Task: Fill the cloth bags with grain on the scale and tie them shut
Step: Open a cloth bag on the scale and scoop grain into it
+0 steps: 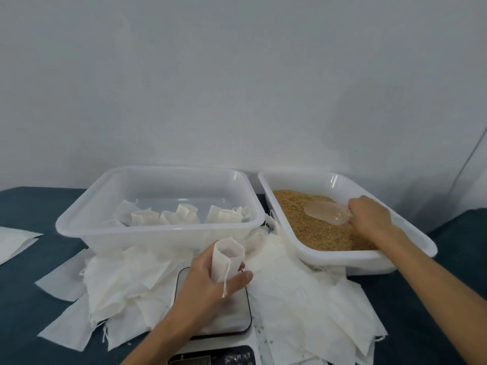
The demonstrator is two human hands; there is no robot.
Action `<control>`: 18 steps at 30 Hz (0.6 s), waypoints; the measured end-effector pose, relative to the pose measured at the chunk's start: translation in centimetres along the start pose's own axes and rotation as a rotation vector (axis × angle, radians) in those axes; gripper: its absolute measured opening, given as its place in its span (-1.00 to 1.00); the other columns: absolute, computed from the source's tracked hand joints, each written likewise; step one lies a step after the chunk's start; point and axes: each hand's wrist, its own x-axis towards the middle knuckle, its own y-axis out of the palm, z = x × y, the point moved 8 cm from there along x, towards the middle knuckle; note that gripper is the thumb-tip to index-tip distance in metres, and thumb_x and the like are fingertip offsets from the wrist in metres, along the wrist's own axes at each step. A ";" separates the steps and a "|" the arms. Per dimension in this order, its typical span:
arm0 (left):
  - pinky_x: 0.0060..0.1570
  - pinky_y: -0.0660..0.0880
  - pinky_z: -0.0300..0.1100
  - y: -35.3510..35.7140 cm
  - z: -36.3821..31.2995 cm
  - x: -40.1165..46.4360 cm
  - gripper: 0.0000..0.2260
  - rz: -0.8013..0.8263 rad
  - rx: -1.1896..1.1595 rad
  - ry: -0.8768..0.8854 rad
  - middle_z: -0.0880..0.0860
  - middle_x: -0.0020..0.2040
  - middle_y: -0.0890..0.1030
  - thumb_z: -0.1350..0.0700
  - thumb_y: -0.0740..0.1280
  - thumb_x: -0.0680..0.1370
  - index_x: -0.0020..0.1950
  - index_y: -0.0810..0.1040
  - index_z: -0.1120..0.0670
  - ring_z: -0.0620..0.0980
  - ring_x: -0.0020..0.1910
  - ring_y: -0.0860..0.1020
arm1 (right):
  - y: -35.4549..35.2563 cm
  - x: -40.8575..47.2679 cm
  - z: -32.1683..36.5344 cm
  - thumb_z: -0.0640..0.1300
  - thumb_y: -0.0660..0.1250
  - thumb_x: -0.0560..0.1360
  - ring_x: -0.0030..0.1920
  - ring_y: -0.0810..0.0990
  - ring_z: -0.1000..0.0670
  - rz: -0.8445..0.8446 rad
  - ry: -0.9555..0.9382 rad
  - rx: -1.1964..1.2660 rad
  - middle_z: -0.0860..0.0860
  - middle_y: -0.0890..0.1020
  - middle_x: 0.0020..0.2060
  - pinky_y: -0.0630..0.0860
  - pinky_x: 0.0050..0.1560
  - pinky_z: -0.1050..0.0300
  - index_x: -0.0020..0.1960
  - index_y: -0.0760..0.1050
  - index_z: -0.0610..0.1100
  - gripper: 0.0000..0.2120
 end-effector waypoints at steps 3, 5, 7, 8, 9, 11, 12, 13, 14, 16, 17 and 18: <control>-0.09 0.56 -0.29 0.0 -0.2 -0.1 -0.73 0.010 -0.013 0.006 0.02 -0.14 0.70 -0.01 0.61 0.32 -0.04 0.66 -0.08 -0.11 -0.16 0.65 | 0.1 0.1 -0.3 -0.24 0.32 0.51 0.02 0.56 -0.08 -0.010 0.036 -0.115 -0.03 0.52 0.01 0.40 -0.04 0.08 0.05 0.52 -0.08 -0.86; -0.08 0.56 -0.30 0.1 -0.3 -0.1 -0.70 0.018 -0.016 0.006 0.02 -0.14 0.69 -0.08 0.60 0.29 -0.04 0.65 -0.10 -0.10 -0.15 0.65 | 0.0 0.3 -0.3 -0.26 0.32 0.49 0.03 0.55 -0.06 -0.046 0.040 -0.165 0.00 0.52 -0.01 0.39 0.07 0.05 0.05 0.55 -0.05 -0.81; -0.08 0.55 -0.31 0.1 -0.3 -0.1 -0.69 0.024 -0.010 0.002 0.01 -0.13 0.69 -0.11 0.59 0.29 -0.03 0.65 -0.12 -0.12 -0.14 0.65 | -0.2 0.5 0.2 -0.27 0.34 0.48 0.01 0.55 -0.05 -0.078 -0.003 -0.180 0.02 0.52 -0.04 0.38 0.10 0.03 0.06 0.57 0.00 -0.76; -0.08 0.55 -0.31 0.1 -0.3 -0.1 -0.70 0.025 -0.007 0.002 0.00 -0.13 0.69 -0.10 0.59 0.30 -0.03 0.65 -0.12 -0.12 -0.13 0.65 | -0.1 0.6 0.6 -0.27 0.35 0.49 0.01 0.56 -0.04 -0.087 -0.044 -0.156 0.02 0.53 -0.04 0.38 0.12 0.01 0.07 0.59 0.02 -0.75; -0.08 0.55 -0.31 0.1 -0.3 -0.1 -0.70 0.025 -0.004 0.002 0.00 -0.13 0.69 -0.10 0.59 0.30 -0.02 0.65 -0.12 -0.13 -0.13 0.65 | 0.0 0.6 1.1 -0.26 0.37 0.50 0.00 0.56 -0.04 -0.086 -0.093 -0.108 0.03 0.54 -0.04 0.38 0.14 0.00 0.08 0.61 0.03 -0.75; -0.08 0.55 -0.32 0.1 -0.3 -0.1 -0.70 0.025 0.001 0.005 0.00 -0.12 0.69 -0.11 0.59 0.30 -0.03 0.65 -0.12 -0.12 -0.13 0.65 | 0.5 0.5 2.3 -0.23 0.43 0.49 -0.02 0.59 -0.04 -0.045 -0.197 0.024 0.02 0.59 -0.01 0.40 0.17 -0.03 0.06 0.64 0.02 -0.78; -0.08 0.55 -0.32 0.1 -0.3 -0.1 -0.70 0.023 0.004 0.007 0.00 -0.12 0.70 -0.12 0.59 0.30 -0.03 0.65 -0.12 -0.12 -0.13 0.65 | 0.8 0.3 2.9 -0.23 0.45 0.48 -0.03 0.60 -0.03 -0.009 -0.245 0.092 0.02 0.63 -0.01 0.44 0.16 -0.02 0.04 0.65 0.01 -0.81; -0.08 0.55 -0.31 0.1 -0.3 -0.1 -0.69 0.020 0.006 0.008 0.00 -0.12 0.70 -0.12 0.59 0.30 -0.03 0.65 -0.12 -0.12 -0.13 0.65 | 1.1 0.1 3.4 -0.23 0.47 0.47 -0.05 0.61 -0.02 0.029 -0.284 0.160 0.02 0.66 -0.03 0.49 0.12 -0.02 0.02 0.66 -0.01 -0.82; -0.08 0.56 -0.30 0.0 -0.2 -0.1 -0.69 0.017 0.008 0.007 0.00 -0.11 0.70 -0.12 0.59 0.29 -0.03 0.65 -0.12 -0.11 -0.12 0.66 | 1.4 0.0 3.7 -0.23 0.48 0.46 -0.05 0.61 -0.01 0.066 -0.308 0.225 0.03 0.67 -0.04 0.53 0.09 -0.03 0.01 0.67 -0.02 -0.82; -0.06 0.57 -0.29 0.0 -0.1 -0.1 -0.69 0.014 0.005 0.003 0.01 -0.11 0.70 -0.13 0.59 0.28 -0.03 0.65 -0.12 -0.10 -0.11 0.66 | 1.8 -0.2 4.1 -0.25 0.49 0.46 -0.02 0.61 -0.03 0.123 -0.325 0.321 0.01 0.68 -0.05 0.55 0.08 -0.05 0.01 0.68 -0.08 -0.85; -0.06 0.57 -0.29 0.0 -0.1 -0.1 -0.69 0.015 0.006 0.003 0.01 -0.12 0.70 -0.13 0.59 0.28 -0.04 0.65 -0.12 -0.10 -0.11 0.67 | 2.0 -0.2 4.2 -0.25 0.50 0.46 0.00 0.61 -0.06 0.146 -0.329 0.349 -0.03 0.67 -0.05 0.54 0.09 -0.06 0.01 0.68 -0.14 -0.87; -0.05 0.57 -0.28 0.0 -0.1 0.0 -0.69 0.017 0.008 0.006 0.01 -0.12 0.70 -0.13 0.59 0.29 -0.03 0.65 -0.11 -0.10 -0.11 0.66 | 2.2 -0.2 4.3 -0.25 0.51 0.46 0.02 0.61 -0.10 0.170 -0.330 0.374 -0.08 0.67 -0.05 0.53 0.10 -0.06 0.00 0.67 -0.20 -0.87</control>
